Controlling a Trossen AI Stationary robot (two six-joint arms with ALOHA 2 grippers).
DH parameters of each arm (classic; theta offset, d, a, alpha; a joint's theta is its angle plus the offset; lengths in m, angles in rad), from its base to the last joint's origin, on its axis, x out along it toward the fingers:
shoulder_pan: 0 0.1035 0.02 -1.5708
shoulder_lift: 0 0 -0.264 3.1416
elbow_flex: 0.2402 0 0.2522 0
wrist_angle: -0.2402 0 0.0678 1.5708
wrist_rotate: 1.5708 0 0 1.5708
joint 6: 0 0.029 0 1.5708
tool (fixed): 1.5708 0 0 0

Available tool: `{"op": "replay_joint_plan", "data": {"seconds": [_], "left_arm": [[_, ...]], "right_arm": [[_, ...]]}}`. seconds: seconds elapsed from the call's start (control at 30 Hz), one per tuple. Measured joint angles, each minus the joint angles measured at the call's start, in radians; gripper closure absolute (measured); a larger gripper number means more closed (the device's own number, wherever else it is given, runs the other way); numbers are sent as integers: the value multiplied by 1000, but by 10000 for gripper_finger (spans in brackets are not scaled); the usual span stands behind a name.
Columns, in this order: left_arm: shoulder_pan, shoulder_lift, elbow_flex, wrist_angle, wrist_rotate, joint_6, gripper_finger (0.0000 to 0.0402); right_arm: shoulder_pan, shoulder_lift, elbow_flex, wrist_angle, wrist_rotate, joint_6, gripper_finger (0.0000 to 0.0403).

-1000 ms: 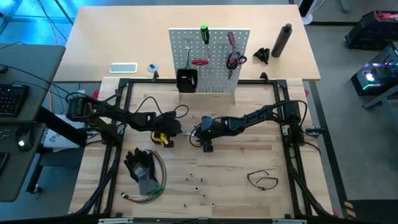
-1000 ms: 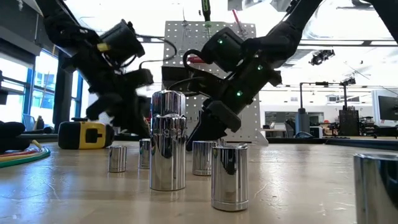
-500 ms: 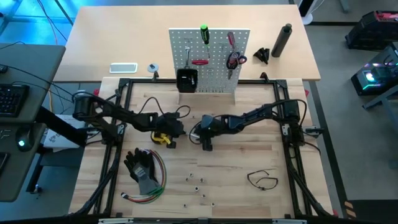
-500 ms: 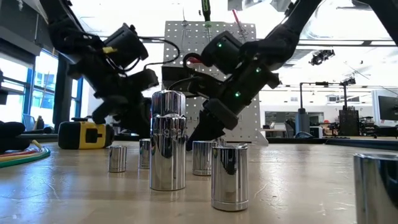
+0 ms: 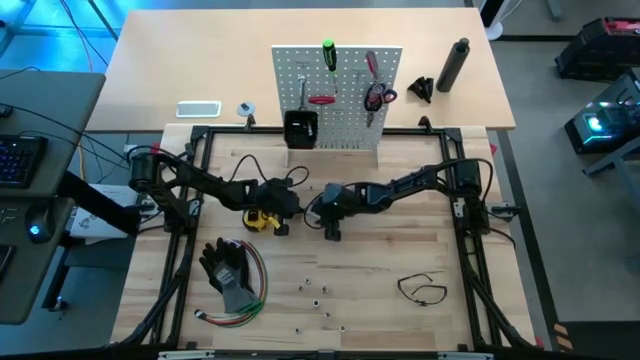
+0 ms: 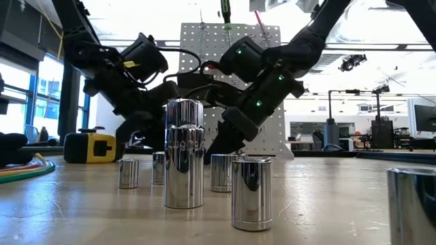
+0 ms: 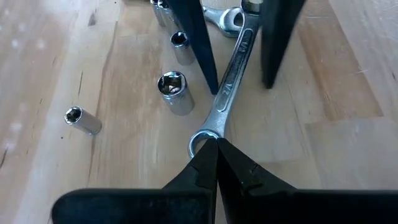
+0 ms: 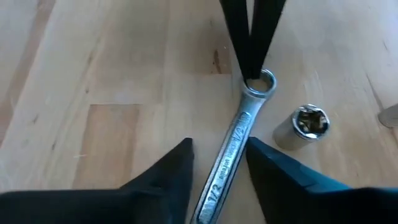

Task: Hang tools onto peg board
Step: Hang the left silver wrench on the white peg board

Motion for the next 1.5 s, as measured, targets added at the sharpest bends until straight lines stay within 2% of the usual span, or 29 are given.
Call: {"op": "replay_joint_plan", "data": {"seconds": [0.23,0.63,1.0,1.2,1.4,1.5], "left_arm": [[-3,0,-1,-3,22,-16,401],[-3,-37,21,-32,10,-46,401],[0,-338,22,-171,-81,-46,401],[-1,-491,23,-284,-172,-57,401],[-4,-543,18,-349,-259,-128,401],[-4,-544,-4,-352,-271,-151,401]], "right_arm": [[-14,3,2,-55,10,3,375],[-4,-4,-2,-51,25,19,375],[10,-59,-9,-91,18,18,375],[15,-111,-11,-127,21,19,375],[17,-175,-10,-127,75,18,375],[17,-216,-9,-120,112,5,375]]}}
